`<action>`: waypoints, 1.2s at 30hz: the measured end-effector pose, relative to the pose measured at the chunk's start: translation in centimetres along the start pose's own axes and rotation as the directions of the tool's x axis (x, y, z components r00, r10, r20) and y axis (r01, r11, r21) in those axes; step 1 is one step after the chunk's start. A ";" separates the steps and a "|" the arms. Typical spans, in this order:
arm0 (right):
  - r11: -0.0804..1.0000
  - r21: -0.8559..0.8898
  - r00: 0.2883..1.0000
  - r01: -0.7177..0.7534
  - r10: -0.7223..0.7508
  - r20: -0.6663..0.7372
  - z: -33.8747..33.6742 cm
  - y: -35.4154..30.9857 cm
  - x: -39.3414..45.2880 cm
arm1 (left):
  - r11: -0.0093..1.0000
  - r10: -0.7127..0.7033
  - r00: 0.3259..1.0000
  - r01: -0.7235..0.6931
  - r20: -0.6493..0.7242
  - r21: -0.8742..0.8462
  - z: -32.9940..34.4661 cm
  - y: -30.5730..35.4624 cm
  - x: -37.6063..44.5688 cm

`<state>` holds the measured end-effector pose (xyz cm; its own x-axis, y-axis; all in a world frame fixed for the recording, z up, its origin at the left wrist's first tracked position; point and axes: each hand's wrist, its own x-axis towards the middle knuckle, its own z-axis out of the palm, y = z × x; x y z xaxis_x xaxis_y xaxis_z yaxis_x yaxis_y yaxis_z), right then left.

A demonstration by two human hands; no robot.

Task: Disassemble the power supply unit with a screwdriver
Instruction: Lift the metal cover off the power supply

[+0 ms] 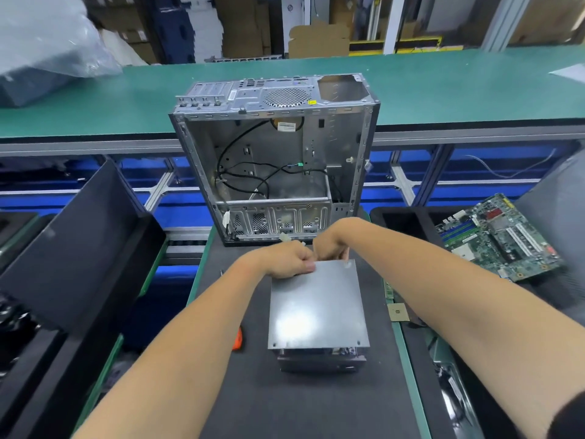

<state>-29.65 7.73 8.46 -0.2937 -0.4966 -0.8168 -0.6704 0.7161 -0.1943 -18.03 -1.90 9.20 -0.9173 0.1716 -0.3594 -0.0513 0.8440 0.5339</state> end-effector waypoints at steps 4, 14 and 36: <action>0.990 0.142 0.996 0.024 -0.011 -0.091 -1.5 0.0 -1.8 | 0.999 -0.017 0.999 0.016 -0.027 -0.043 -1.3 0.0 -0.6; 0.990 0.126 0.824 0.062 0.021 -0.566 -5.7 -1.9 -5.8 | 0.998 -0.046 0.940 0.028 -0.339 -0.059 -6.2 0.1 -3.4; 0.924 0.338 0.840 0.179 0.035 -0.542 -2.1 -9.1 -1.6 | 0.666 0.408 0.650 0.269 -0.641 0.696 2.1 -9.0 -10.3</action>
<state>-24.48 0.95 12.63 -0.6395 -0.6576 -0.3983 -0.4421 0.7384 -0.5092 -7.27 -10.16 6.51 -0.8704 0.1298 0.4749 -0.0058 0.9619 -0.2734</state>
